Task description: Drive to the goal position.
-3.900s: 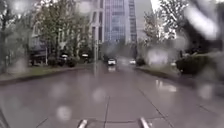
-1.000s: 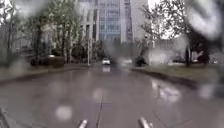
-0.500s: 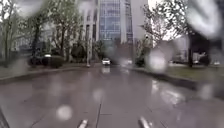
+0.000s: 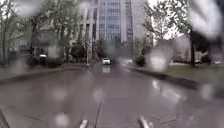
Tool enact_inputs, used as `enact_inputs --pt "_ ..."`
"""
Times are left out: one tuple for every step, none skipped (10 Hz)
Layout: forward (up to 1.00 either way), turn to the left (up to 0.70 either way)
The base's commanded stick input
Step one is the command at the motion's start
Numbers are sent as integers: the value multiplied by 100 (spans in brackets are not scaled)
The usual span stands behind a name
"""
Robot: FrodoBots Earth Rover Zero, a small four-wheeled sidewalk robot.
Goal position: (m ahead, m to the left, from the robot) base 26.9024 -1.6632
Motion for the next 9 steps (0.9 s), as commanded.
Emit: enact_inputs --pt "70 0" --pt "70 0" --pt "70 0" --pt "70 0" --pt "70 0" --pt "70 0" --pt "70 0" --pt "70 0" --pt "70 0"
